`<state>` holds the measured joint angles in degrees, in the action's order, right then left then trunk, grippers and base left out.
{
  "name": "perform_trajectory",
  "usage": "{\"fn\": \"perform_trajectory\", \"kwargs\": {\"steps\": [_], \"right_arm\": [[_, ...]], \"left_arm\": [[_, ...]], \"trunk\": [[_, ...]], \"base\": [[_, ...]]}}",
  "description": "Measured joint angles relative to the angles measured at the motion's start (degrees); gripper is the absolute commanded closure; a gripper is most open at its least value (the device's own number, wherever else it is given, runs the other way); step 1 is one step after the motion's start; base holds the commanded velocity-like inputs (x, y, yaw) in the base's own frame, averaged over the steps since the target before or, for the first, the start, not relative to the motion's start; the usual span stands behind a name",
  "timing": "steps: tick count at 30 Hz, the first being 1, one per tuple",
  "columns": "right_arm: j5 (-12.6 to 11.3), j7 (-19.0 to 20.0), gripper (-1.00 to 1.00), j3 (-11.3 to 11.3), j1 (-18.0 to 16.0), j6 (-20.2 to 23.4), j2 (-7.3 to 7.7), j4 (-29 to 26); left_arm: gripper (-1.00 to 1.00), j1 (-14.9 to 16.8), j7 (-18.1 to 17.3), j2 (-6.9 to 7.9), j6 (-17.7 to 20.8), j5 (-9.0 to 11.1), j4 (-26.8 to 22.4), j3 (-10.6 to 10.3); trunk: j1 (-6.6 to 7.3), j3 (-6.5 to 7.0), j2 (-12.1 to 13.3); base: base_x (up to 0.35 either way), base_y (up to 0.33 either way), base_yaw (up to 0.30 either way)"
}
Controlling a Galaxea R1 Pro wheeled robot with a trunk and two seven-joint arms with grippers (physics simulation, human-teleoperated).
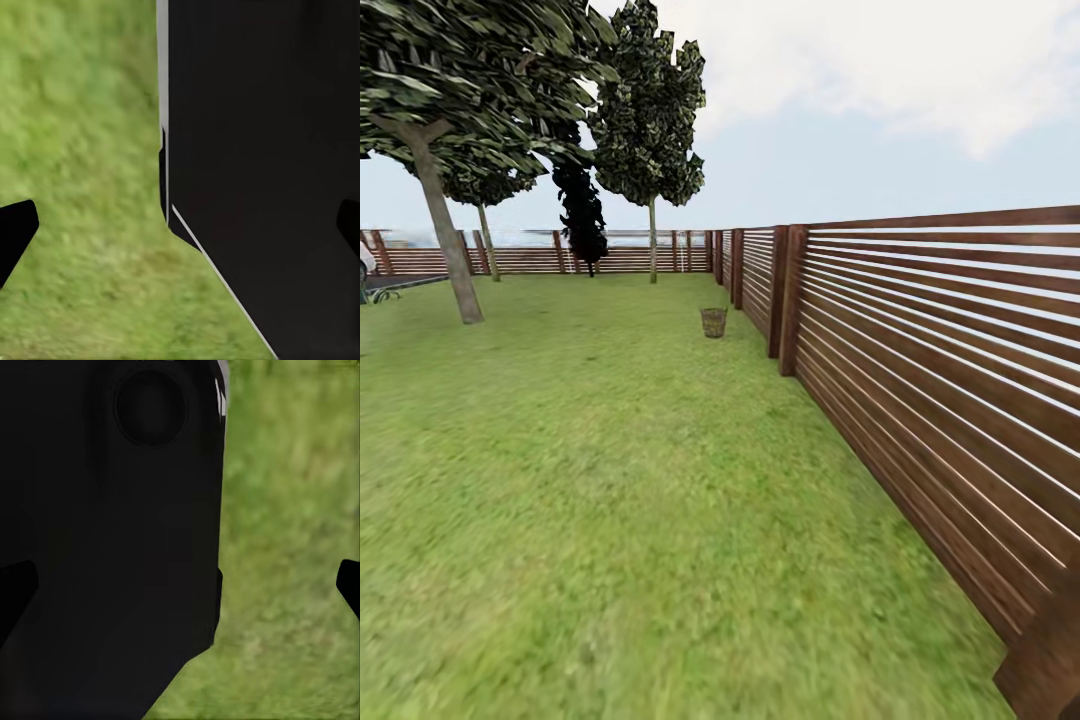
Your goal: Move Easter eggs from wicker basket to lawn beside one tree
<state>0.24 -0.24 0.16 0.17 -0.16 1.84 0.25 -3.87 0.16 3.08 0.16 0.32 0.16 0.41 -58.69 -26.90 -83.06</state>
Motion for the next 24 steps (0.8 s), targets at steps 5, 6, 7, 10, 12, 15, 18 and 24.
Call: {"fn": "perform_trajectory", "kwargs": {"steps": [5, 6, 7, 10, 12, 15, 18, 24], "right_arm": [[0.00, 0.02, -1.00, 0.02, 0.01, 0.00, -0.01, 0.00], [0.00, 0.09, -1.00, 0.05, 0.01, -0.04, 0.00, 0.00], [0.00, 0.13, -1.00, 0.06, 0.01, -0.06, 0.00, 0.00], [0.00, 0.21, -1.00, 0.08, 0.00, -0.07, -0.02, 0.00], [0.00, 0.22, -1.00, 0.08, -0.01, -0.08, -0.02, -0.01], [0.00, 0.23, -1.00, 0.08, 0.02, -0.08, -0.06, -0.01], [0.00, 0.24, -1.00, 0.04, 0.00, -0.05, -0.04, 0.00], [0.00, 0.24, -1.00, 0.02, 0.00, -0.01, -0.05, 0.00]], "left_arm": [[-1.00, 0.00, 0.00, 0.00, -0.02, 0.00, -0.02, 0.00], [-1.00, 0.00, 0.00, 0.00, -0.02, 0.00, -0.01, 0.00], [-1.00, 0.00, 0.00, 0.00, -0.03, 0.00, 0.00, 0.00], [-1.00, 0.00, 0.00, 0.00, -0.01, 0.00, -0.02, 0.00], [-1.00, 0.01, 0.00, -0.01, -0.01, 0.00, -0.01, 0.00], [-1.00, 0.01, 0.00, -0.01, 0.00, 0.00, -0.04, 0.00], [-1.00, 0.00, 0.00, 0.00, 0.00, 0.00, -0.04, 0.00], [-1.00, 0.00, 0.00, 0.00, 0.00, 0.00, -0.03, 0.00]], "trunk": [[0.00, 0.00, 0.00], [0.00, 0.00, 0.00], [0.00, 0.00, 0.00], [0.00, 0.00, 0.00], [0.00, 0.00, 0.00], [0.00, 0.00, 0.00], [0.00, 0.00, 0.00], [0.00, 0.00, 0.00]], "base": [[0.330, 0.112, 0.000], [0.330, 0.111, 0.000], [0.330, 0.110, 0.000], [0.330, 0.109, -0.010], [0.330, 0.108, -0.162], [0.330, 0.108, -0.208], [0.330, 0.107, -0.048], [0.330, 0.106, -0.008]]}}
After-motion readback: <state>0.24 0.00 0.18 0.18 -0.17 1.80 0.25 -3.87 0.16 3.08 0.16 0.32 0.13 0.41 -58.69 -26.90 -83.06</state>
